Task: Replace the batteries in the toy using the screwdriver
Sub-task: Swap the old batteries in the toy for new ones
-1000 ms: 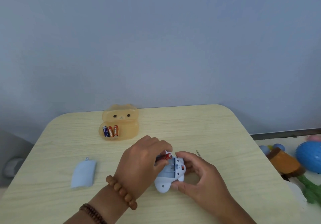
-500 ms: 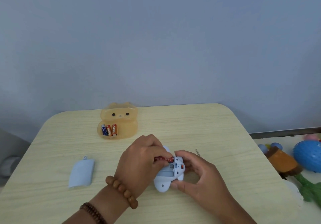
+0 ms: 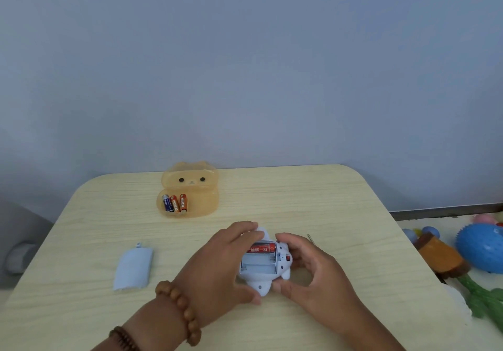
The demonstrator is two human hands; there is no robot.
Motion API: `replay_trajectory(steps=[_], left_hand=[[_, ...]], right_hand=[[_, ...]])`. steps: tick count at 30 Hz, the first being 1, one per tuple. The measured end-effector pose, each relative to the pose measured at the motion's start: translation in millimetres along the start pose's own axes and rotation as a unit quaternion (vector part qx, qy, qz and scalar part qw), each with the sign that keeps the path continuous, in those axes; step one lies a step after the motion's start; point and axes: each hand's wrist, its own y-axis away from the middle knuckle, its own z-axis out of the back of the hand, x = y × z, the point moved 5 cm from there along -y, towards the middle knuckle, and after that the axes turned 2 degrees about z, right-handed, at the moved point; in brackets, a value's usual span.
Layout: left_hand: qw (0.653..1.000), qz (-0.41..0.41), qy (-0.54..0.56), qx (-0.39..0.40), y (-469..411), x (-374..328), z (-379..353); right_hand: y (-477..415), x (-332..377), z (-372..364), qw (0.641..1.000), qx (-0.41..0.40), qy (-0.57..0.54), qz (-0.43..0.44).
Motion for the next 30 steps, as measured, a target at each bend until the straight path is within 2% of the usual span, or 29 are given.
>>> replay_trajectory(steps=[3, 5, 10, 20, 26, 30], left_hand=[[0.999, 0.007, 0.038, -0.016, -2.7, 4.3, 1.1], [0.998, 0.009, 0.058, -0.015, -3.0, 4.5, 2.0], [0.997, 0.009, 0.073, -0.020, -3.8, 2.5, -0.4], [0.996, 0.016, 0.080, -0.019, -5.8, 3.1, 0.0], [0.997, 0.009, 0.075, -0.018, -6.5, 3.2, -2.2], [0.997, 0.011, 0.070, -0.024, -6.6, 2.4, -1.0]], right_hand=[[-3.2, 9.6, 2.6, 0.996, 0.021, -0.080, -0.039], [-9.0, 18.4, 2.1, 0.991, -0.009, -0.111, -0.068], [-14.1, 23.7, -13.3, 0.987, -0.083, -0.094, -0.099], [-24.6, 20.0, -16.5, 0.980, -0.073, -0.099, -0.153], [-23.7, 20.2, -17.4, 0.980, -0.078, -0.096, -0.153], [-24.9, 18.5, -17.9, 0.984, -0.081, -0.055, -0.146]])
